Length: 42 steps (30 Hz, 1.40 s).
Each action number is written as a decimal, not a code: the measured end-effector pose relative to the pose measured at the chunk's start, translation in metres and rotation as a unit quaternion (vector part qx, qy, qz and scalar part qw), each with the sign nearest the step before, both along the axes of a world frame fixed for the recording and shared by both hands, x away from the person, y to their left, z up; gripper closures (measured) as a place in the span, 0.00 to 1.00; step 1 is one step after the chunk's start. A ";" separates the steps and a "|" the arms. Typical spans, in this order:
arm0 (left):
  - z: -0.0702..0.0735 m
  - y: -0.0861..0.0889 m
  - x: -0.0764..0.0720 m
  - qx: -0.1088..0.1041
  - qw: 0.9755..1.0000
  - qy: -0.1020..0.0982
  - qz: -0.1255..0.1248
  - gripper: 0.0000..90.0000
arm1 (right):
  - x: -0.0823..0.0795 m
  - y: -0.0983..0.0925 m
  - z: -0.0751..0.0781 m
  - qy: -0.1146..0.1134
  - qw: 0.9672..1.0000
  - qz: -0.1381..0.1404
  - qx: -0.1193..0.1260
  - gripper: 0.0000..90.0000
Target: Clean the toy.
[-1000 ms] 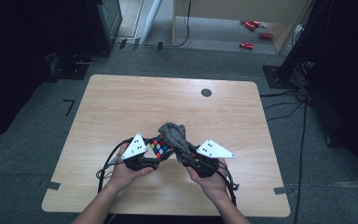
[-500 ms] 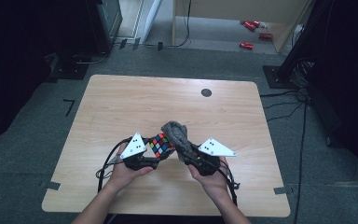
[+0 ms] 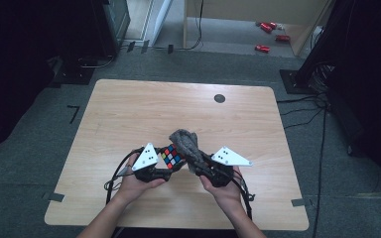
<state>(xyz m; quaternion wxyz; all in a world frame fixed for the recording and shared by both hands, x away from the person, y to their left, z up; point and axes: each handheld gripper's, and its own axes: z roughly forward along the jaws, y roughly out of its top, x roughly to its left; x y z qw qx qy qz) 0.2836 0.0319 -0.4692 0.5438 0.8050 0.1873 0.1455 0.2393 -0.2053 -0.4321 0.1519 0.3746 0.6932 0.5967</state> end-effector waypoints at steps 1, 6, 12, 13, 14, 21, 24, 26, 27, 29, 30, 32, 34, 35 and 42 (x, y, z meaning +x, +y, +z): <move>-0.001 -0.002 -0.001 0.003 1.000 -0.001 -0.004 0.38 | -0.001 0.002 0.001 -0.003 1.000 0.004 0.000 0.80; 0.000 -0.005 -0.005 0.001 1.000 -0.008 -0.014 0.38 | 0.000 0.000 0.001 -0.002 1.000 0.001 0.004 0.80; 0.003 0.004 0.001 -0.013 1.000 -0.001 0.005 0.38 | 0.007 -0.007 -0.007 0.017 1.000 -0.020 0.002 0.81; 0.002 0.004 0.001 -0.012 1.000 0.001 0.005 0.38 | 0.006 -0.006 -0.006 0.014 1.000 -0.018 0.000 0.81; 0.001 0.003 0.002 -0.008 1.000 0.004 0.003 0.38 | 0.004 -0.004 -0.004 0.012 1.000 -0.013 0.000 0.80; 0.000 0.000 -0.001 -0.004 1.000 0.000 -0.004 0.38 | -0.002 0.004 0.004 0.009 1.000 0.006 0.008 0.80; 0.002 0.003 0.000 -0.011 1.000 -0.003 -0.002 0.38 | 0.006 -0.004 -0.004 0.024 1.000 -0.011 0.005 0.81; 0.002 0.004 0.000 -0.014 1.000 0.000 -0.002 0.38 | 0.009 -0.009 -0.007 0.039 0.999 -0.017 0.010 0.81; 0.002 0.003 0.000 -0.014 1.000 0.002 -0.005 0.38 | 0.009 -0.009 -0.007 0.043 0.999 -0.017 0.015 0.81; 0.001 0.000 0.000 -0.006 1.000 0.003 -0.013 0.38 | 0.005 -0.006 -0.003 0.030 0.999 -0.012 0.009 0.81; -0.001 -0.002 -0.002 0.001 1.000 0.001 -0.019 0.38 | 0.002 -0.003 0.000 0.023 1.000 -0.004 0.008 0.81; -0.002 -0.006 -0.004 0.007 1.000 -0.001 -0.025 0.38 | -0.003 0.003 0.004 0.012 1.000 0.008 0.008 0.80; -0.001 -0.006 -0.004 0.007 1.000 -0.006 -0.023 0.38 | -0.003 0.004 0.006 0.006 1.000 0.007 0.003 0.80; 0.000 -0.005 -0.004 0.004 1.000 -0.005 -0.023 0.38 | -0.002 0.003 0.005 0.009 1.000 0.007 0.008 0.80; 0.006 0.008 0.001 -0.030 1.000 -0.001 -0.004 0.38 | 0.007 -0.010 -0.005 0.034 0.999 -0.019 0.011 0.81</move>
